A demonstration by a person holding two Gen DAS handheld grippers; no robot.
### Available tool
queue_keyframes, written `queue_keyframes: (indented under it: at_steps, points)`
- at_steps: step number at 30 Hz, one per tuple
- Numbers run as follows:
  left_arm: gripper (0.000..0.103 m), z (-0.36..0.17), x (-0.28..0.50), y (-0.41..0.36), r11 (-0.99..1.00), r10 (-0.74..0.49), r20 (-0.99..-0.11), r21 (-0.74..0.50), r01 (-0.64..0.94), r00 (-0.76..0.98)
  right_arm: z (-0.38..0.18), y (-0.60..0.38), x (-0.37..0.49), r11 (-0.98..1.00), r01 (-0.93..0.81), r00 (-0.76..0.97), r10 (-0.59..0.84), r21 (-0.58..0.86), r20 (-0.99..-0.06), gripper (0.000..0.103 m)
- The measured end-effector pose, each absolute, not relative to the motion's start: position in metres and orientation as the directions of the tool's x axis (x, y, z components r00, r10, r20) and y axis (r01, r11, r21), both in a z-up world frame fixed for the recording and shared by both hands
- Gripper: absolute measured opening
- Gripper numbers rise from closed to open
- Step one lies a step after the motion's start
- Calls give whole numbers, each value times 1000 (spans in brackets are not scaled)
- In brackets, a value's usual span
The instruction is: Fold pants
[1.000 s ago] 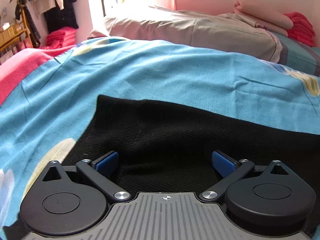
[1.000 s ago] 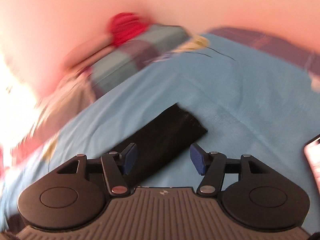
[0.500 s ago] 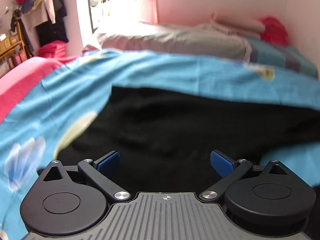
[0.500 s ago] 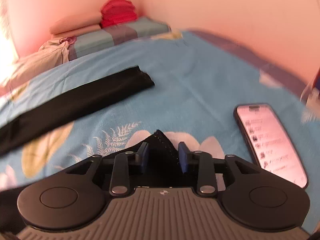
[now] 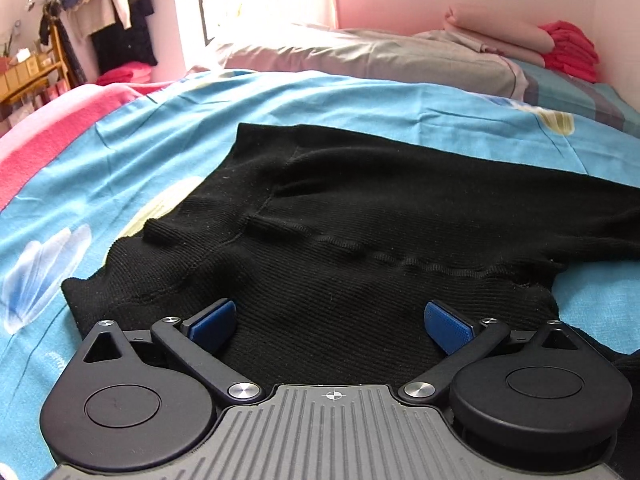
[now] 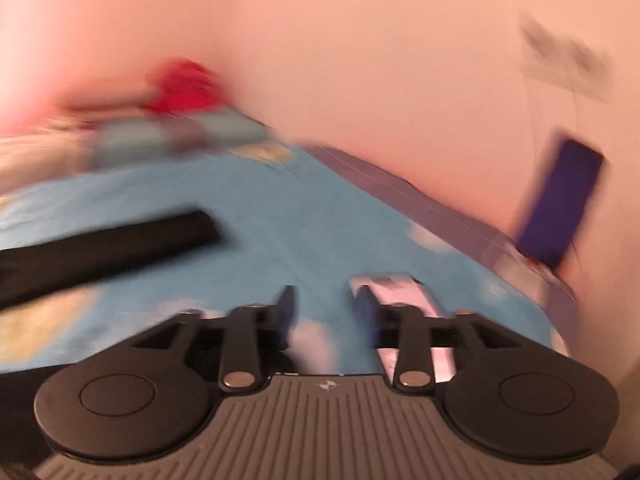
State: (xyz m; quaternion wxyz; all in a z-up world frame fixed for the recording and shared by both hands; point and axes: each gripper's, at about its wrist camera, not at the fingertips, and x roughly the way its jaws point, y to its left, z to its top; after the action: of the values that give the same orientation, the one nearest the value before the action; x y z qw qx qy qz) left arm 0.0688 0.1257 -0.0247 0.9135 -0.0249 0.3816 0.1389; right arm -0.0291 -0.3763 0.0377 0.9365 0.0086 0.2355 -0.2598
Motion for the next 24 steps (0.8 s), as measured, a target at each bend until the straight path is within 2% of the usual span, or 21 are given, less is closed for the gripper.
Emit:
queue_keyframes:
  at_steps: [1, 4, 6, 9, 11, 12, 13, 14, 16, 18, 21, 23, 24]
  points:
    - [103, -25, 69, 126, 960, 235, -703, 60, -274, 671, 42, -354, -33, 926, 366, 808, -367, -96, -460, 68]
    - [103, -25, 69, 125, 959, 239, -701, 62, -277, 672, 44, -287, -39, 998, 11, 849, -40, -58, -526, 66]
    - [103, -25, 68, 125, 959, 237, -700, 58, -277, 674, 39, -244, -40, 984, -174, 818, 120, -44, -563, 65]
    - [103, -26, 68, 125, 959, 237, -699, 58, -278, 675, 23, -187, -36, 940, -337, 763, 236, -58, -601, 57]
    - [103, -25, 68, 125, 959, 238, -698, 59, -277, 675, 14, -163, -32, 929, -363, 756, 246, -76, -607, 52]
    - [103, -25, 68, 125, 959, 237, -698, 58, -277, 676, 8, -156, -30, 923, -380, 743, 263, -65, -615, 46]
    - [103, -25, 68, 124, 959, 237, -697, 57, -278, 676, -1, -151, -26, 912, -406, 720, 278, -61, -635, 32]
    - [103, -25, 67, 124, 959, 236, -697, 56, -278, 677, -8, -151, -22, 911, -407, 713, 267, -73, -648, 28]
    - [103, -25, 67, 125, 959, 237, -697, 56, -278, 677, -4, -160, -25, 924, -370, 723, 218, -101, -655, 8]
    - [103, -26, 68, 124, 958, 241, -697, 61, -280, 676, 5, -176, -28, 945, -317, 719, 185, -79, -670, 7]
    - [103, -27, 70, 121, 956, 259, -698, 86, -281, 668, 12, -192, -38, 951, -308, 690, 217, -10, -690, 11]
    - [103, -27, 70, 120, 955, 263, -698, 90, -282, 667, 25, -187, -44, 950, -313, 704, 238, 9, -669, 29]
    - [103, -26, 70, 121, 955, 262, -697, 88, -283, 667, 33, -183, -45, 947, -321, 720, 256, 17, -645, 33]
